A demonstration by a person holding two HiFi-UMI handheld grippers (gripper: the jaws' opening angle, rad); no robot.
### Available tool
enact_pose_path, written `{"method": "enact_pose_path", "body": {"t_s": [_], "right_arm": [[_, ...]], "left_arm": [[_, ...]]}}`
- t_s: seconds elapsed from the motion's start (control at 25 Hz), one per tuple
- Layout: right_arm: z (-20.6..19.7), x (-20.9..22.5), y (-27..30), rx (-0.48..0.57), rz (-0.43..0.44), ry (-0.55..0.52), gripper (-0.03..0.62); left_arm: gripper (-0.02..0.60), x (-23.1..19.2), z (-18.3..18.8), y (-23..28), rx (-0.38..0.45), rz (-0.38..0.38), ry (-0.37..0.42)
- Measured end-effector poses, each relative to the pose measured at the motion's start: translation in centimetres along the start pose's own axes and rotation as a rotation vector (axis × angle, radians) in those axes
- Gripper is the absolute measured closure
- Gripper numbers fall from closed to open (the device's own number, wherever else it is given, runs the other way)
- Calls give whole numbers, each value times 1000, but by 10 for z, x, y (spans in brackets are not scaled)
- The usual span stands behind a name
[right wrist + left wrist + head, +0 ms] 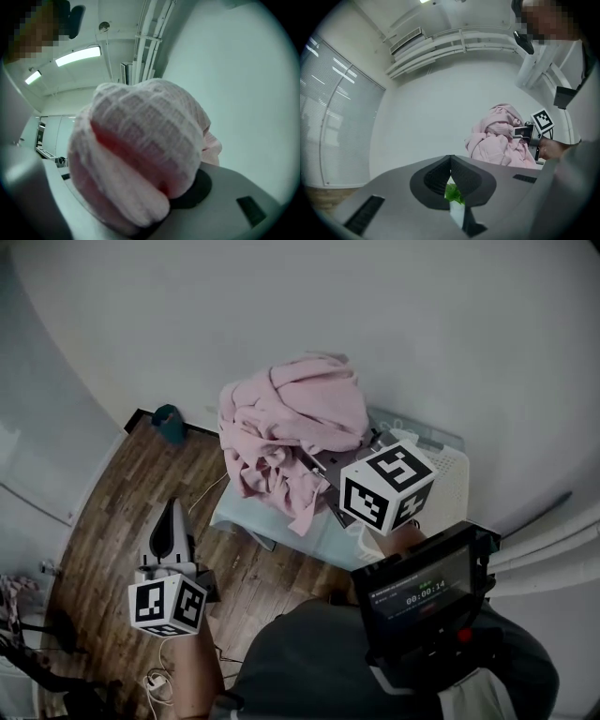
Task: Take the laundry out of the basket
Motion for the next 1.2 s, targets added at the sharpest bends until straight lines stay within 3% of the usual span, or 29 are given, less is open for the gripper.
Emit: {"method": "enact_pose_path", "body": {"t_s": [0.12, 0.24, 0.56, 0.84, 1.2], "right_arm": [[17, -92, 58, -44, 71, -21, 344], [13, -172, 96, -62, 140, -26, 344], [-13, -317, 129, -99, 294, -12, 344], [-60, -316, 151, -130, 386, 28, 344], [-92, -311, 166, -184, 428, 16, 342]], "left_arm": [[572, -82, 34, -54, 19, 77, -38], [572, -146, 45, -109, 42, 145, -60], [572, -228, 54, -234, 34, 301, -58], [572, -237, 30, -238, 10, 408, -42], [572, -243, 18, -220, -3, 446, -66]]}}
Point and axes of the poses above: the fingertips, and each gripper's own axes: y forward along the fingers, x to its right, z out of its top, the point moved 1 cm from there along -y, backward along the fingers, and after that the axes turned 5 degrees about y, right-handed, at the moved point
